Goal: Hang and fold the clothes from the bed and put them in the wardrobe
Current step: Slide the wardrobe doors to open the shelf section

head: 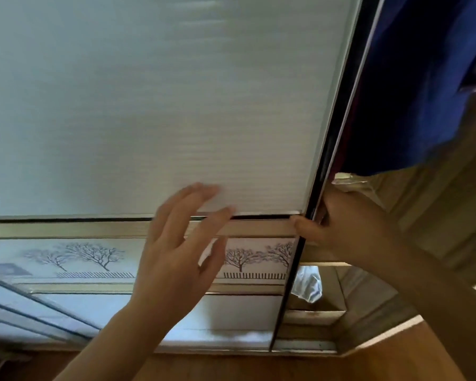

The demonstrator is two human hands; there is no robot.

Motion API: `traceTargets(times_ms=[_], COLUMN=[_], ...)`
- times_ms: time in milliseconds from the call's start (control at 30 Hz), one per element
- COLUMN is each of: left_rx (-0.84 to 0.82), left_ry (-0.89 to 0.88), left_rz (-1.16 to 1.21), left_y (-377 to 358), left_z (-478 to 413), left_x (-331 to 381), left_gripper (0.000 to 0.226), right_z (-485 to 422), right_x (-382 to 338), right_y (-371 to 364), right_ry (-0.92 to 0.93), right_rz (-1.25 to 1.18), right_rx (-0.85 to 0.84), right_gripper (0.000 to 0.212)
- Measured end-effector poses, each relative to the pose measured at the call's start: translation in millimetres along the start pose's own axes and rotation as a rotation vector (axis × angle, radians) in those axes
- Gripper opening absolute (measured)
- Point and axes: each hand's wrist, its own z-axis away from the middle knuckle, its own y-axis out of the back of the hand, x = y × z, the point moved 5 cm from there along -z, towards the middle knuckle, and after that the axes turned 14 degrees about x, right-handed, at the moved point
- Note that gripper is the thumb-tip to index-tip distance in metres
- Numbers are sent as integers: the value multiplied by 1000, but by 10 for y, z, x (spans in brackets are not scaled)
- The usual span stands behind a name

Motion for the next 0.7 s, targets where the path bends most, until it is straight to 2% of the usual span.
traceTargets(times_ms=[100,200,233,300,333,400,500,700], left_rx=[0,-61,-55,-29,-18,-3,-1,-37], left_ry=[-87,-202,-233,-282,-299,-329,-342,-334], left_rz=[-206,-298,-302,-295,-288,-274,-268,-269], left_y=[-209,-540,-622,-764,-827,-939,-1071,-1227], left_z=[-82,-32,-30,-50,-67,-96,-65,123], left_x=[73,193,248,378,450,591,707,744], left_gripper=[52,63,64,65,65,65,62,55], right_z=[130,340,426,564,584,561,547,572], right_x=[289,460,467,418,409,472,701,1127], right_y=[194,462,560,666,653,576,522,649], right_ry=[-96,-155,-82,140,219,280,225,103], right_rz=[21,-68,3,193,270,337,436,492], right_rx=[109,467,617,785,772,653,564,554], right_gripper=[59,105,109,94,88,91,105,117])
